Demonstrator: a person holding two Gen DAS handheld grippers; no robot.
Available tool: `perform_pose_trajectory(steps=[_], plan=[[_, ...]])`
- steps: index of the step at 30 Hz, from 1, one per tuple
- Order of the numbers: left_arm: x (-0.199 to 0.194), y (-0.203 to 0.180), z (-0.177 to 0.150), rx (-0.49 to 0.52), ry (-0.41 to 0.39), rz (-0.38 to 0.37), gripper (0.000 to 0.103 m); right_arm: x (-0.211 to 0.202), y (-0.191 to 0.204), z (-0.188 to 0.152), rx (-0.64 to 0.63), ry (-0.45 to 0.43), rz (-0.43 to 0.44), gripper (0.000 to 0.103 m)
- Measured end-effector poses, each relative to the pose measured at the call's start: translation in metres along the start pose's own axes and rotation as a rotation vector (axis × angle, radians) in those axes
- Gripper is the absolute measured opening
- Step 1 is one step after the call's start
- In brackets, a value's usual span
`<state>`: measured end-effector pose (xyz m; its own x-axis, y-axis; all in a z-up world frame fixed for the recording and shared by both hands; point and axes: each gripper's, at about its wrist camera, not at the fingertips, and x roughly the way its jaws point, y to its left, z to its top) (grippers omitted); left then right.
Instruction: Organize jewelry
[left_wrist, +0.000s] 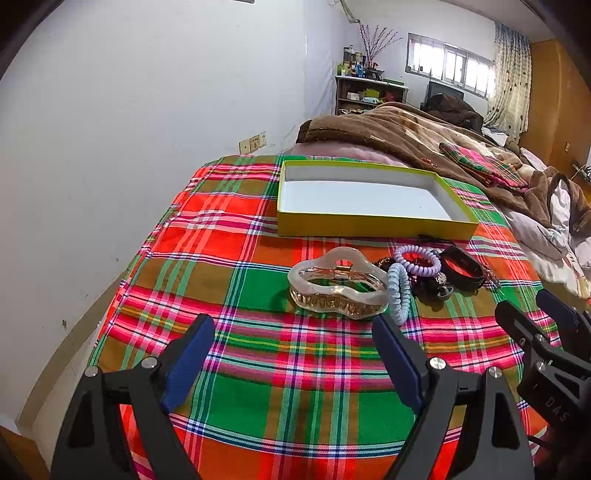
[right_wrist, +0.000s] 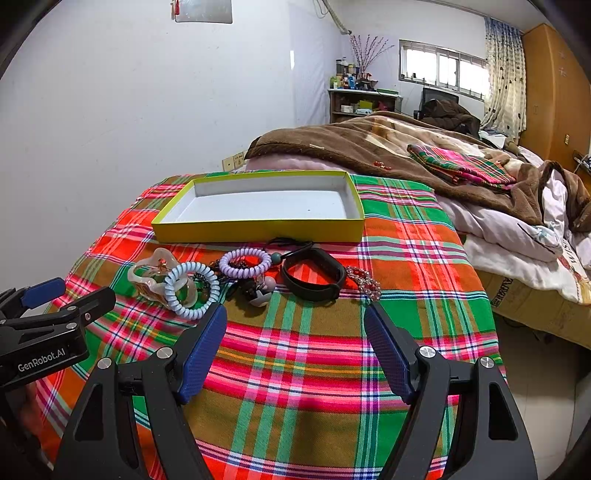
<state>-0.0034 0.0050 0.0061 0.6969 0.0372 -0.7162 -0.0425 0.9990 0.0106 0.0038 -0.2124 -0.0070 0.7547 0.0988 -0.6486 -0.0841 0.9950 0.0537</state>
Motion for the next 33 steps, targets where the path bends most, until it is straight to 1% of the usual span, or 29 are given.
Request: perform_pose_trajectory(steps=[18, 20, 23, 27, 31, 33], plan=[[0.009, 0.002, 0.003, -0.001, 0.021, -0.002, 0.089, 0.008, 0.0, 0.003, -0.002, 0.017, 0.003, 0.077], [0.011, 0.004, 0.004, -0.006, 0.026, -0.009, 0.088, 0.01, 0.0, 0.004, -0.001, 0.018, 0.002, 0.077], [0.015, 0.009, 0.006, -0.018, 0.027, -0.043, 0.088, 0.012, -0.001, 0.004, -0.001, 0.021, 0.007, 0.077], [0.023, 0.019, 0.009, -0.017, 0.059, -0.099, 0.088, 0.018, 0.0, 0.008, -0.022, 0.024, 0.06, 0.077], [0.029, 0.034, 0.013, -0.036, 0.087, -0.133, 0.087, 0.026, 0.002, 0.012, -0.025, 0.023, 0.122, 0.077], [0.032, 0.04, 0.015, -0.031, 0.101, -0.141, 0.086, 0.031, 0.004, 0.013, -0.016, 0.043, 0.183, 0.077]])
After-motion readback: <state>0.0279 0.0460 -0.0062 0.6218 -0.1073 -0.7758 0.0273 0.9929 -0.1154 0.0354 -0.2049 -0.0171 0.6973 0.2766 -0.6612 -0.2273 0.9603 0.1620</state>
